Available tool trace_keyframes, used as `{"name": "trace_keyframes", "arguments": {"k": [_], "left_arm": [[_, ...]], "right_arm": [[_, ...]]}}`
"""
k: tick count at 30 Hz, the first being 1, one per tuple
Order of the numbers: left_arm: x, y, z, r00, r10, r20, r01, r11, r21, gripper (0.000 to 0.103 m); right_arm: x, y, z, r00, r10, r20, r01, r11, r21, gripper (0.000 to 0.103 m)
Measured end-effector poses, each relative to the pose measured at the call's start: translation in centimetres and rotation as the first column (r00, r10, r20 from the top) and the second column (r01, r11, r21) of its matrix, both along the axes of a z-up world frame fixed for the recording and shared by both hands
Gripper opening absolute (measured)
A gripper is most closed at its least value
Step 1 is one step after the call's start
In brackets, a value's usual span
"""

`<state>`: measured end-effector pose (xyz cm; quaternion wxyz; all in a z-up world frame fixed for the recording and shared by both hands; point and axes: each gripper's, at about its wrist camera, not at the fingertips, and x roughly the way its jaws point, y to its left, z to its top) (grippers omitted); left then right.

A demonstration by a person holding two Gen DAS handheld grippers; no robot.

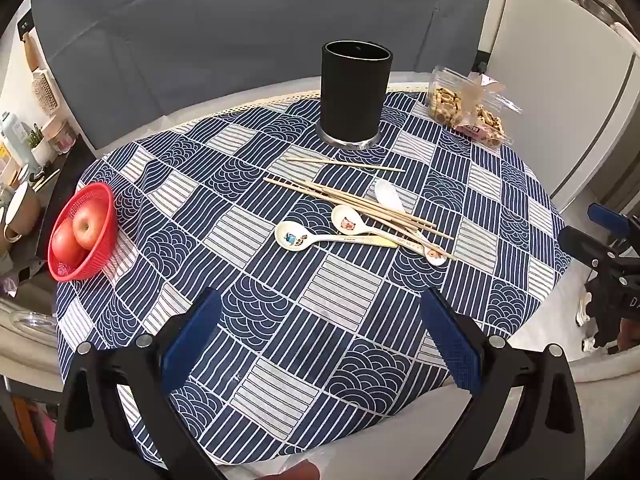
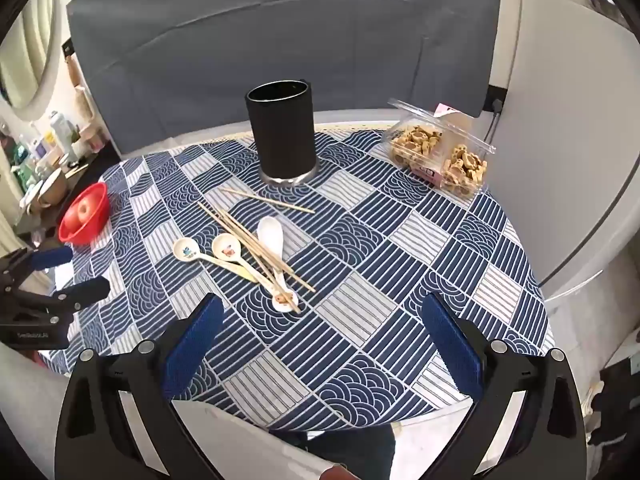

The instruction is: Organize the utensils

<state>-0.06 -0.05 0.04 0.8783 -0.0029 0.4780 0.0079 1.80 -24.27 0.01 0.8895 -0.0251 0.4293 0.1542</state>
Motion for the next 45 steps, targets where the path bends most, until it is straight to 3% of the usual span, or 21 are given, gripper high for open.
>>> {"name": "trace_keyframes", "arguments": {"k": [45], "left_arm": [[-0.6,-0.2,0.4,1.000,-0.003,0.013,0.003,1.000,0.024,0.097]], "right_arm": [[-0.1,-0.1,0.4,0.999,0.033,0.029,-0.033,0.999,0.004,0.095]]}}
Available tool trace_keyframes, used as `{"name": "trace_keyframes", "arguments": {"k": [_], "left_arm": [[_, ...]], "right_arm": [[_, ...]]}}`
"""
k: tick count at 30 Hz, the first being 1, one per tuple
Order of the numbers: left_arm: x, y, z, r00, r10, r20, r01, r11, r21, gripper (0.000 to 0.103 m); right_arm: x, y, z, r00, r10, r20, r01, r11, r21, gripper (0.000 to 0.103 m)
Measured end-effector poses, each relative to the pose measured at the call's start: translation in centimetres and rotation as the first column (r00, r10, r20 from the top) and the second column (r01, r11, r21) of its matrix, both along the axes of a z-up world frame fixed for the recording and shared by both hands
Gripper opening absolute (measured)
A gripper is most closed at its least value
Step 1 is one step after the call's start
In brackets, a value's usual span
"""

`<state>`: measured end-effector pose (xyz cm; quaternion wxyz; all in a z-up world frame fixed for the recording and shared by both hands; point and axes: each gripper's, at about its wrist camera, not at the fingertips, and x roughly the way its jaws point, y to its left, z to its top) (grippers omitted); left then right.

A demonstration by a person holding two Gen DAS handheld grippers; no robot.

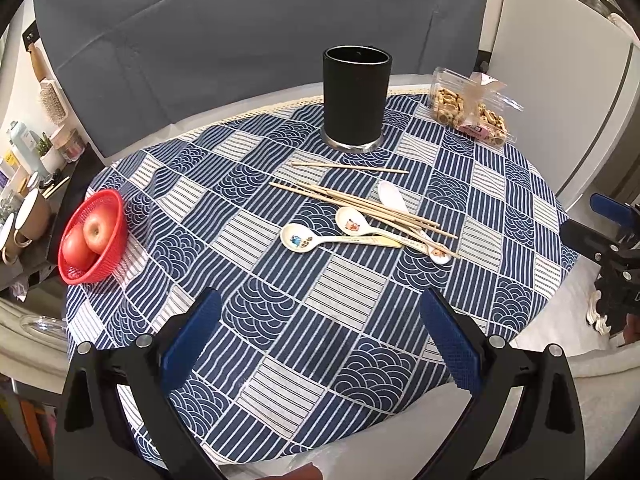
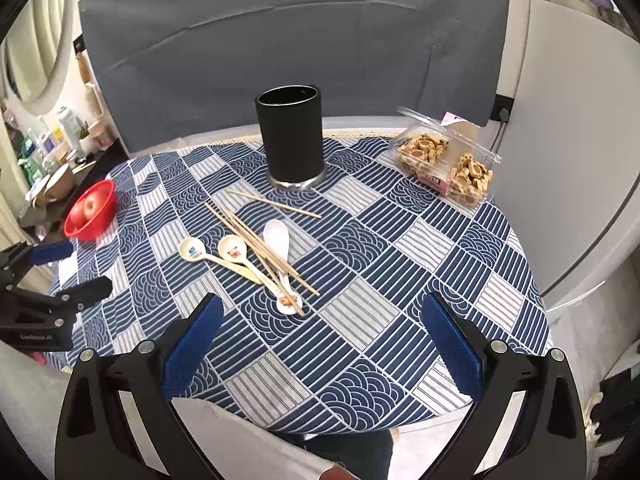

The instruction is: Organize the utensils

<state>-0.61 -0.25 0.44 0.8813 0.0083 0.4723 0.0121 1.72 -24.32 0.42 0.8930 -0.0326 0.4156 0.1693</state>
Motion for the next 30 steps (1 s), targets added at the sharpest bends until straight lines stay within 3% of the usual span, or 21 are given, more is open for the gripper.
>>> {"name": "trace_keyframes", "arguments": {"k": [30], "left_arm": [[0.28,-0.27,-0.50,1.000,-0.013,-0.022,0.013,1.000,-0.015,0.097]], "right_arm": [[-0.08,0.39,-0.41,1.000,0.013,-0.013,-0.013,1.000,-0.017,0.095]]}}
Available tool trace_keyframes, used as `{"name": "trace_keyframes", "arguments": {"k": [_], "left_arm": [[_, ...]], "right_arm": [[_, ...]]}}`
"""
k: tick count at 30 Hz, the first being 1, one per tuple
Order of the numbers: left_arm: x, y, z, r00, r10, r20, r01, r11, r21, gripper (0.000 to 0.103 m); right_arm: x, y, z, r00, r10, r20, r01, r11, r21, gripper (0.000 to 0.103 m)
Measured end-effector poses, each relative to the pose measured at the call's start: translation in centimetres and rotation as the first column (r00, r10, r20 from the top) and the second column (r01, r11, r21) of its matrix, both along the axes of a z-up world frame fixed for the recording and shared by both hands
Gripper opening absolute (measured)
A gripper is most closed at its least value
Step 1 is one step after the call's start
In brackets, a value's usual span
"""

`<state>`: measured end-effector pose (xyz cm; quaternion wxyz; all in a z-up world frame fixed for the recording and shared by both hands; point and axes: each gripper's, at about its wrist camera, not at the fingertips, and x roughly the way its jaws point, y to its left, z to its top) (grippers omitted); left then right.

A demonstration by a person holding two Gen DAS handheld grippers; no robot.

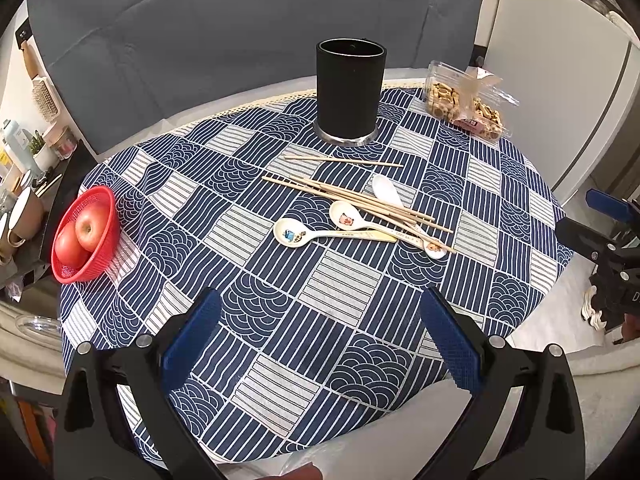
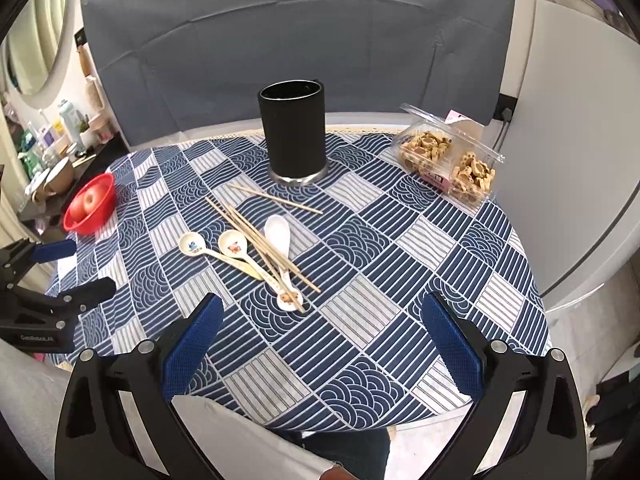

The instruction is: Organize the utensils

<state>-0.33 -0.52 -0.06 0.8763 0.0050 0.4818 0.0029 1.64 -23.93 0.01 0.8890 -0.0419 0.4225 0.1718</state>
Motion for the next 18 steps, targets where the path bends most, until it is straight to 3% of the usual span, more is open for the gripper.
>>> {"name": "trace_keyframes", "arguments": {"k": [18], "left_arm": [[0.74,0.61,-0.82,0.999,-0.019,-0.026,0.019,1.000,-0.009,0.097]], "right_arm": [[0.43,0.72,-0.09,1.000,0.018,-0.002,-0.018,0.999,-0.034,0.095]]}}
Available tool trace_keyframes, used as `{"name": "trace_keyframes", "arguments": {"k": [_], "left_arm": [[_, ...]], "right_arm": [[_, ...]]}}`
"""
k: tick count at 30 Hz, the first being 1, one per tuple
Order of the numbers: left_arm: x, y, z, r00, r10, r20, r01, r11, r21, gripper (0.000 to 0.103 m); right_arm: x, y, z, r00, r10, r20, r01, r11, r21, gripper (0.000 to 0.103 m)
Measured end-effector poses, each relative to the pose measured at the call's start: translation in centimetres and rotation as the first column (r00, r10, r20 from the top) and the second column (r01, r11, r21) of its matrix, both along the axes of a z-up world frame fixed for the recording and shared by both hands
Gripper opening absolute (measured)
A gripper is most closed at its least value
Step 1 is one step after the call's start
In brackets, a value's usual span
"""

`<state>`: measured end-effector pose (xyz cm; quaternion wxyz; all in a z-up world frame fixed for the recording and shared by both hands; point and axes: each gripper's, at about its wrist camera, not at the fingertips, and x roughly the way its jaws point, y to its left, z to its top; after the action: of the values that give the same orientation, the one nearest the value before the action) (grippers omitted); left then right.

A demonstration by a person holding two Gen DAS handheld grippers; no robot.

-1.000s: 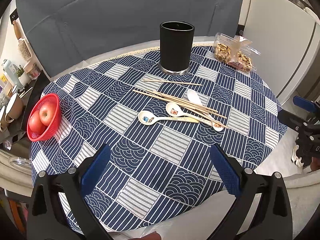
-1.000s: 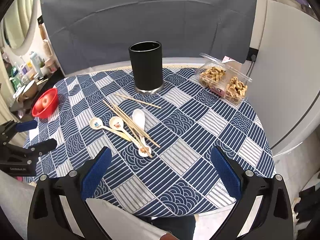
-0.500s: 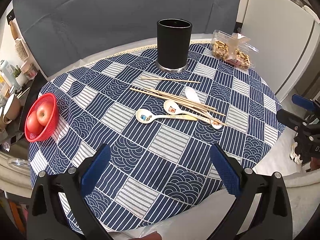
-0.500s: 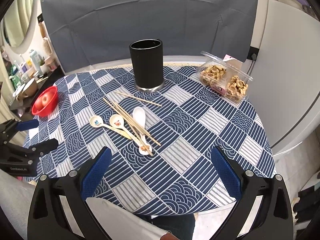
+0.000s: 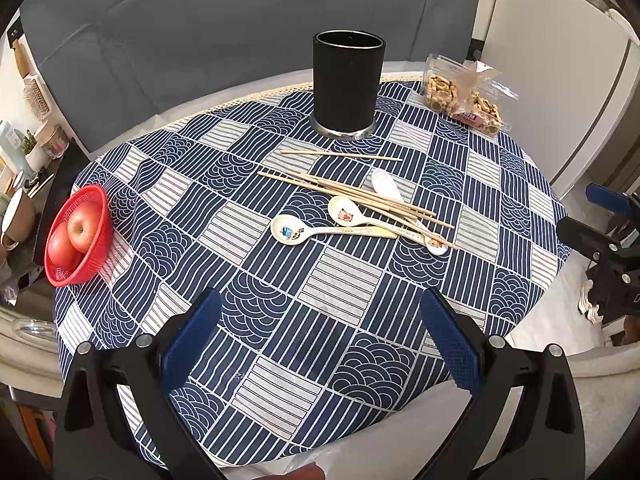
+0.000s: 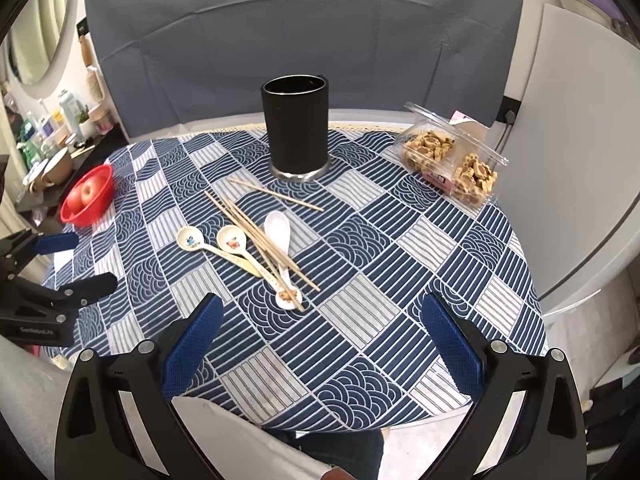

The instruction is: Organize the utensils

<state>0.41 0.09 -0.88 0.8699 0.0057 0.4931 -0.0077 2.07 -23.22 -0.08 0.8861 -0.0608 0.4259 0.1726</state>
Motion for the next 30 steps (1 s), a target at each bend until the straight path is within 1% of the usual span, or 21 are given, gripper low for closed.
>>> {"name": "trace_keyframes", "arguments": {"k": [7,13,20,25,30], "left_arm": [[0.4,0.6,-0.7,1.000,0.021,-0.022,-0.020,1.000,0.008,0.097],[1.1,1.2,-1.3,0.998,0.034,-0.059,-0.034,0.999,-0.001,0.097],[2.1,2.2,-2.2,0.993,0.052,-0.106,-0.055,0.998,-0.022,0.097],[3.4,3.2,-2.6,0.990,0.062,-0.124,-0.062,0.998,0.007,0.097],[5.1,4.2,-3.0,0.989,0.064,-0.136,-0.061,0.998,0.024,0.097]], "right_arm": [[0.6,0.3,-0.3,1.000,0.020,-0.021,-0.019,1.000,0.006,0.095],[1.0,1.1,-0.5,0.999,0.052,-0.014,-0.053,0.999,-0.006,0.095],[2.1,2.2,-1.3,0.991,0.114,-0.065,-0.112,0.993,0.033,0.094],[2.7,3.4,-2.1,0.981,0.170,-0.099,-0.165,0.985,0.053,0.094],[3.4,4.4,-2.8,0.973,0.199,-0.115,-0.195,0.980,0.043,0.094]]}}
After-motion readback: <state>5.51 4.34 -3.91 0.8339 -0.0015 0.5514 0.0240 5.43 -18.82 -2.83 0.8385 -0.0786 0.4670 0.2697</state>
